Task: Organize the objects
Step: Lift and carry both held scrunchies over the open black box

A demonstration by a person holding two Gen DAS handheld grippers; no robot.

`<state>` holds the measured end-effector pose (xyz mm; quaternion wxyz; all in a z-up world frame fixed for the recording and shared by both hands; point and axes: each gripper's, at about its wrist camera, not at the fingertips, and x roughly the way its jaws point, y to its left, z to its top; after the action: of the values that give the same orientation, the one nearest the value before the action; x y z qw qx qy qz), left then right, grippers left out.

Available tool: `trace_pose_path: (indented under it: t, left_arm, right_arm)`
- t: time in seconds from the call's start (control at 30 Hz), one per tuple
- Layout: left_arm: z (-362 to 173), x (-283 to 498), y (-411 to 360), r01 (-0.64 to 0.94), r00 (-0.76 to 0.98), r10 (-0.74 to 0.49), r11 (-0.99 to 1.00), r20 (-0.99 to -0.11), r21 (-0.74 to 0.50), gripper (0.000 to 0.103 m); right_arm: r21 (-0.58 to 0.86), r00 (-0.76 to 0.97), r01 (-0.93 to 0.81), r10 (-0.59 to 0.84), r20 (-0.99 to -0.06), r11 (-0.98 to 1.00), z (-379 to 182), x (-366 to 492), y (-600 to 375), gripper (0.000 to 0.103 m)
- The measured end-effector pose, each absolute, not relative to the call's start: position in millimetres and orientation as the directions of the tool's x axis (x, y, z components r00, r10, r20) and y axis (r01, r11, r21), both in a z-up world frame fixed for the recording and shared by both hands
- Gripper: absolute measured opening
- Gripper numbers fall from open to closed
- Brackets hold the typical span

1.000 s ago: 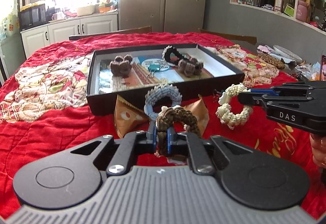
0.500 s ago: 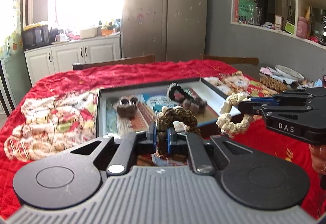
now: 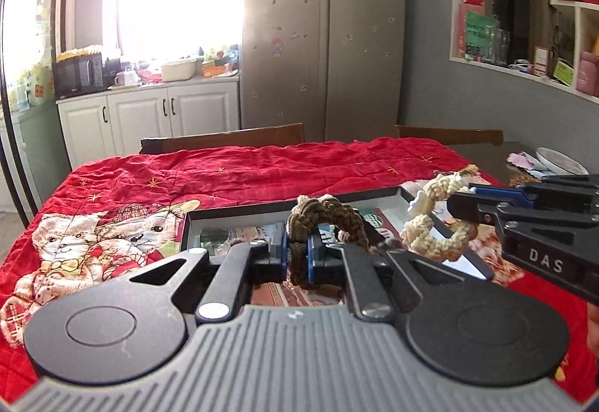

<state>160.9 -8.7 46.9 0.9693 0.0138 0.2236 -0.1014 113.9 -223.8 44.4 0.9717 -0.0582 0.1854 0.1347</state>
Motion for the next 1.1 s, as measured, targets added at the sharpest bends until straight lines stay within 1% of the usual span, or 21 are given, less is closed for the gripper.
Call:
trace_pose_path:
  t: [0.2,0.43,0.57,1.1]
  left_arm:
    - [37.7,191.5,-13.7,0.175,0.869,-0.167,0.984,-0.465,-0.027,0.012]
    - [30.5,218.4,-15.6,0.150,0.861,-0.157,0.987,-0.483,-0.053,0.012]
    - [25.9,230.0,-17.9,0.137,0.861,-0.146,0.989,-0.487,-0.054,0.012]
    - [-0.8,253.6,-21.5,0.128,0.842,-0.136,0.990,-0.523,-0.052,0.012]
  right_arm:
    - [-0.024,0.883,-0.268,0.236,-0.405,0.963,36.0,153.5,-222.3,0.011]
    - [-0.024,0.878,-0.241,0.207,-0.432,0.970,15.5,187.5,-215.8,0.011]
    - [0.009,0.871,-0.234,0.214,-0.442,0.972,4.3,200.8,-216.0,0.011]
    - [0.090,0.865,-0.214,0.231,-0.446,0.973,-26.7,232.6,-223.1,0.011]
